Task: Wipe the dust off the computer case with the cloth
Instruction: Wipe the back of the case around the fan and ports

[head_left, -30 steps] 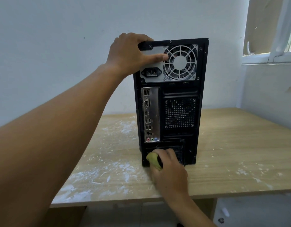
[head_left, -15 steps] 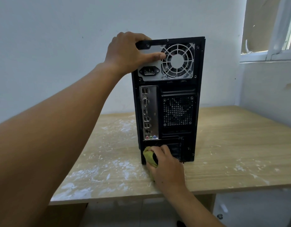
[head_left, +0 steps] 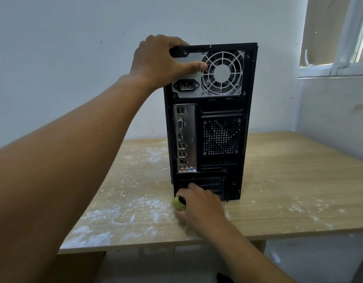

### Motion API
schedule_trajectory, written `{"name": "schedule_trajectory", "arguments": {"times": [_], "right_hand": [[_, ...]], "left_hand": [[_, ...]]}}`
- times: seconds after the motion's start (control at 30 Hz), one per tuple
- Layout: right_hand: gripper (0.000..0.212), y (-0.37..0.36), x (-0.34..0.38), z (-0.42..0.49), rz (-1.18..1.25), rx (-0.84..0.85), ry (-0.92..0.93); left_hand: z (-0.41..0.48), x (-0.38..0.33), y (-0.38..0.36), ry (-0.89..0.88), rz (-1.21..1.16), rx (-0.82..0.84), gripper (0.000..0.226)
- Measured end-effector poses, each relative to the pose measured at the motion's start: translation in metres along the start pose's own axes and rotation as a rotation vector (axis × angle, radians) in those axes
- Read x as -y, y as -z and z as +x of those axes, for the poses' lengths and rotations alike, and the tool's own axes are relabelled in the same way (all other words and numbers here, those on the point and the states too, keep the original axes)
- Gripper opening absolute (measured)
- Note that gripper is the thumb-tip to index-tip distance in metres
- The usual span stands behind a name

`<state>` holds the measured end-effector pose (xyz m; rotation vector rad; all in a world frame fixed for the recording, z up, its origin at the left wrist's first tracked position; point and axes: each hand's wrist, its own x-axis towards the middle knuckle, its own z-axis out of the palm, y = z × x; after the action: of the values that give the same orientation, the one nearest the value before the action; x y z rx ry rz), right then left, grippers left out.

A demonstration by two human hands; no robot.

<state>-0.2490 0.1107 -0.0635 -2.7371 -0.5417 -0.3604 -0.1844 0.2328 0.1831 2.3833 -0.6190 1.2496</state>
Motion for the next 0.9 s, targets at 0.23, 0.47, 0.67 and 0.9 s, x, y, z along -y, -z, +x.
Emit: {"name": "schedule_trajectory", "arguments": {"times": [0.23, 0.47, 0.67, 0.9], "right_hand": [[0.035, -0.008, 0.002, -0.007, -0.004, -0.074, -0.023], [0.036, 0.005, -0.014, -0.017, -0.044, -0.095, -0.128], [0.046, 0.013, -0.034, -0.028, -0.213, -0.119, -0.24], [0.044, 0.011, -0.027, -0.028, -0.156, -0.136, -0.3]], "left_hand": [[-0.001, 0.002, -0.001, -0.012, -0.021, -0.014, 0.075], [0.0, 0.002, -0.002, 0.014, -0.04, -0.01, 0.072], [0.0, 0.002, -0.002, 0.023, -0.046, -0.012, 0.071], [0.001, 0.003, -0.003, 0.015, -0.017, -0.022, 0.07]]}}
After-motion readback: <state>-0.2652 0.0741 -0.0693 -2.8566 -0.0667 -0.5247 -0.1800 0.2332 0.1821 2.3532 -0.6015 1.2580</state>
